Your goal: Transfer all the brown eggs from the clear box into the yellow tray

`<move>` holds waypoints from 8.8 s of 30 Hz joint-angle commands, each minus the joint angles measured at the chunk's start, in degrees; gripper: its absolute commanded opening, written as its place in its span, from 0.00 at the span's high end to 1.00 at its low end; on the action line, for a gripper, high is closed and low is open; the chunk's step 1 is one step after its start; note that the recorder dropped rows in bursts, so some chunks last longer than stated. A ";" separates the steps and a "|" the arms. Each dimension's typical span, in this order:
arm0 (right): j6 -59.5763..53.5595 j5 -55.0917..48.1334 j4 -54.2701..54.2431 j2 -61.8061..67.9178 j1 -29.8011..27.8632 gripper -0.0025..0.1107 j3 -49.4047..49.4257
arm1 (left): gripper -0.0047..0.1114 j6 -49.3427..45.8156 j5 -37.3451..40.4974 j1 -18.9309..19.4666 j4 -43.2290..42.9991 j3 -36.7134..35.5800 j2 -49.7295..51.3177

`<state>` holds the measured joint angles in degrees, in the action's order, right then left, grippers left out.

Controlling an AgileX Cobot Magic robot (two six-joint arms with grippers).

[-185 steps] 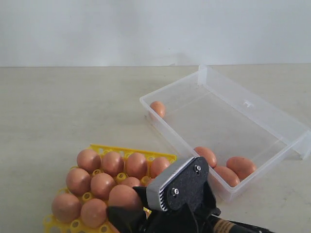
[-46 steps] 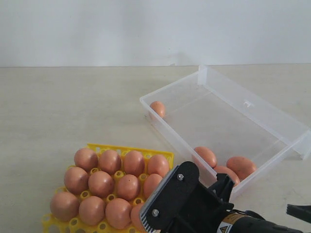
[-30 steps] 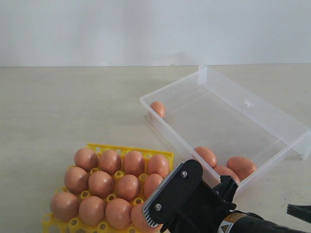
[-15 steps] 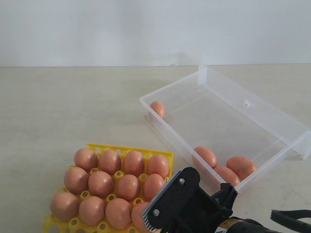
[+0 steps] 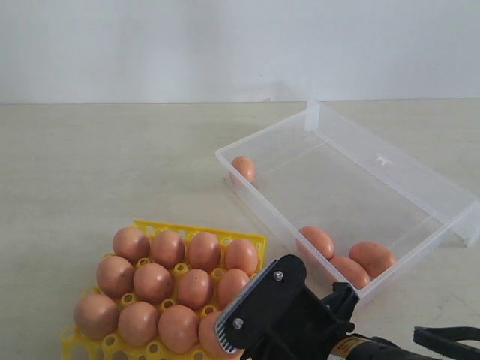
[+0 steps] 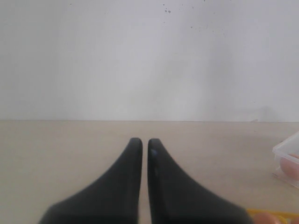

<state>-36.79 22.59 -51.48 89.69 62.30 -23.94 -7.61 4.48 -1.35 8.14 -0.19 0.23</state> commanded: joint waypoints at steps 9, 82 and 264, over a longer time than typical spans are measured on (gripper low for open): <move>-15.39 47.38 -10.41 -21.38 -12.12 0.98 -0.91 | 0.92 0.37 -0.29 0.08 0.20 0.19 -0.23; 71.00 -39.77 116.64 8.72 -45.79 0.98 -59.89 | 0.92 0.37 -0.39 0.08 0.20 0.19 -0.23; 15.41 15.29 -1.75 26.95 14.18 0.98 -29.66 | 0.92 0.37 -0.12 0.08 0.20 0.19 -0.23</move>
<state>-20.87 38.40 -53.09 116.66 76.50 -53.45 -7.61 4.48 -1.35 8.14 -0.19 0.23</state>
